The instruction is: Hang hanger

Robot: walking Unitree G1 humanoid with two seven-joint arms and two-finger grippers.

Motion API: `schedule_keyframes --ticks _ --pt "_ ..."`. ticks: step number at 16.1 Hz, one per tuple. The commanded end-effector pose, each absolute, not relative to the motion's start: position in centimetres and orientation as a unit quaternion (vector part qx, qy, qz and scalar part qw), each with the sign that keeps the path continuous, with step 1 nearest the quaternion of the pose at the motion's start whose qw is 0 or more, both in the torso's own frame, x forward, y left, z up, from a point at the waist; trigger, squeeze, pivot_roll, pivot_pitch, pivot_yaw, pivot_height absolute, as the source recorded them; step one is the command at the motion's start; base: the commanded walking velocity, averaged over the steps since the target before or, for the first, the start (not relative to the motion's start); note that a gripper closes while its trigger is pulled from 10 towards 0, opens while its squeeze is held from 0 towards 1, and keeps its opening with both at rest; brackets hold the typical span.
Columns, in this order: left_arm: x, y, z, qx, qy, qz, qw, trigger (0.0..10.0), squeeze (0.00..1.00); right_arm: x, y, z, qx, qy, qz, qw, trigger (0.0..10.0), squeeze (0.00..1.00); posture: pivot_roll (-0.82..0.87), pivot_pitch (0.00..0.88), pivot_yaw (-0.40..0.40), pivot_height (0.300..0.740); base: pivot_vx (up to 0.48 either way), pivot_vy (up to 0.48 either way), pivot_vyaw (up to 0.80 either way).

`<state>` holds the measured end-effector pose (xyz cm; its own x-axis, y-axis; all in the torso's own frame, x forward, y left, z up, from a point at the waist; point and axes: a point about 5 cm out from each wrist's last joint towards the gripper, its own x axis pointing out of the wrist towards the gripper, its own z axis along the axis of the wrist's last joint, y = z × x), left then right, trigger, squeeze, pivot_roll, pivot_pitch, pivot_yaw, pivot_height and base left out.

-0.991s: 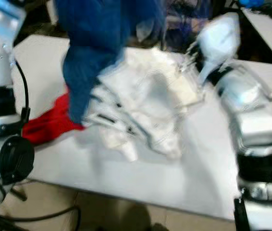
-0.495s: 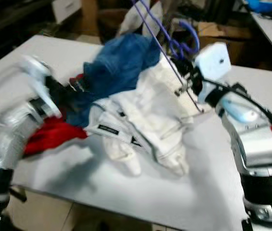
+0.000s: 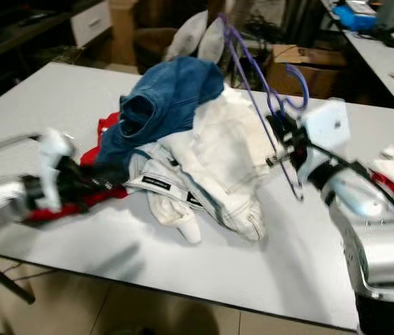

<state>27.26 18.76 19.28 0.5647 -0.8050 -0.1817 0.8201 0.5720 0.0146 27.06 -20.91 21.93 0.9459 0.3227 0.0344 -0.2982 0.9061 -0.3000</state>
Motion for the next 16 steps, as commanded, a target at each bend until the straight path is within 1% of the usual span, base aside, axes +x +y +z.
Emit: schedule_keyframes --ticks 1,3,4,6,7,8,9,11,14,16 --pt "26.9 19.2 21.2 0.020 0.035 -0.456 0.889 10.0 1.00 26.5 -21.6 22.2 -0.131 -0.047 0.118 0.983 10.0 0.00 0.02 0.000 0.014 0.740 0.000 0.000 0.00" --pt "27.2 19.4 22.4 -0.006 -0.006 -0.433 0.901 10.0 1.00 26.1 -22.1 21.6 -0.115 -0.036 0.092 0.989 10.0 0.00 0.02 0.000 0.010 0.740 0.000 0.000 0.00" --pt "27.8 19.0 22.9 -0.030 -0.040 -0.408 0.911 10.0 1.00 25.7 -22.2 20.9 -0.100 -0.022 0.069 0.992 10.0 0.00 0.02 0.000 0.008 0.740 0.000 0.000 0.00" --pt "27.9 18.7 23.0 -0.037 -0.049 -0.402 0.913 10.0 1.00 25.6 -22.2 20.7 -0.095 -0.017 0.060 0.994 10.0 0.00 0.02 0.000 0.008 0.740 0.000 0.000 0.00" --pt "28.5 18.1 23.1 -0.040 -0.065 -0.373 0.925 10.0 0.79 25.3 -22.1 20.2 -0.082 -0.009 0.040 0.996 10.0 0.00 0.01 0.000 0.009 0.740 0.000 0.000 0.00" --pt "29.5 16.8 23.3 -0.048 -0.096 -0.309 0.945 10.0 0.00 24.6 -21.8 19.3 -0.045 0.002 -0.003 0.999 10.0 0.00 0.00 0.000 0.015 0.740 0.000 0.000 0.00" --pt "29.6 15.8 23.4 -0.057 -0.120 -0.275 0.952 10.0 0.00 23.8 -21.1 18.6 -0.027 0.009 -0.025 0.999 10.0 0.00 0.00 0.000 0.018 0.740 0.000 0.000 0.00" --pt "29.2 15.0 23.1 -0.062 -0.132 -0.265 0.953 10.0 0.00 23.2 -20.3 18.3 -0.019 0.005 -0.031 0.999 10.0 0.00 -0.01 0.000 0.019 0.740 0.000 0.000 0.00" --pt "28.1 13.1 22.8 -0.036 -0.149 -0.287 0.946 10.0 0.00 22.8 -19.0 18.3 -0.018 -0.010 -0.029 0.999 10.0 0.00 -0.01 0.000 0.019 0.740 0.000 -0.390 0.00" --pt "28.3 13.3 20.9 -0.010 -0.125 -0.266 0.956 10.0 0.00 23.1 -18.4 18.3 -0.030 -0.005 -0.015 0.999 10.0 0.00 -0.02 0.000 0.017 0.740 0.000 -0.429 0.00"
